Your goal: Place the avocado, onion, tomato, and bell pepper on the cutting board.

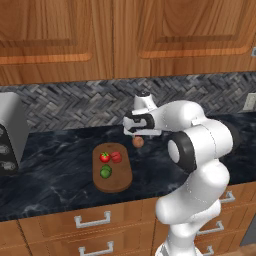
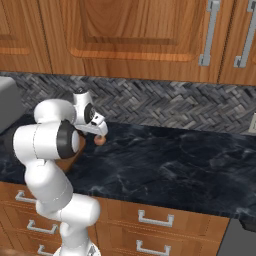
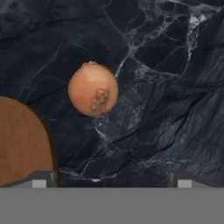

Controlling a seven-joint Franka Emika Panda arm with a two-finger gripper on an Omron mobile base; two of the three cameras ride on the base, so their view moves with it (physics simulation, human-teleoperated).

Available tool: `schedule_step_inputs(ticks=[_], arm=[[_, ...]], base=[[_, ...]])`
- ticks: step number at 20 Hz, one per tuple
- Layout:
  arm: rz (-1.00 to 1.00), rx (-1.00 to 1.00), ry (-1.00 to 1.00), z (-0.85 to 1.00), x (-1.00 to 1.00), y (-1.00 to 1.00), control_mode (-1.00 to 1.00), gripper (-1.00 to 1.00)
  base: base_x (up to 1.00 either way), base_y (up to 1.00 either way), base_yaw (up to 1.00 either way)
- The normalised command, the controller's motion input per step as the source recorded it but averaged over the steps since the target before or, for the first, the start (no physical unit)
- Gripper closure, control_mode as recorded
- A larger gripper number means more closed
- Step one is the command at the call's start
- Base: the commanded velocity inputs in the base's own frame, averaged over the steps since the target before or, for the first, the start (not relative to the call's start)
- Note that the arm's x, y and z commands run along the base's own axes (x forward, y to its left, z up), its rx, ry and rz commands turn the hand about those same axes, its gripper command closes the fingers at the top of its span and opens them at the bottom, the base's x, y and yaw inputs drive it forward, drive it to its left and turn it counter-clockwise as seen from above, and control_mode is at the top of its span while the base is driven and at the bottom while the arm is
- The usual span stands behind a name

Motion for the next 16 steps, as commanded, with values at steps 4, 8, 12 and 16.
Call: schedule_step_inputs(ticks=[4,8,12,16], arm=[[0.00,0.00,0.09,-0.18,0.07,0.00,-1.00,-1.00],[0.00,0.00,0.11,-0.14,0.14,0.00,-1.00,-1.00],[0.00,0.00,0.09,-0.05,0.24,0.00,-1.00,-1.00],[0.00,0.00,0.10,-0.08,0.28,0.00,-1.00,-1.00]], base=[[0.00,0.00,0.00],[0.00,0.00,0.00],[0.00,0.00,0.00],[0.00,0.00,0.00]])
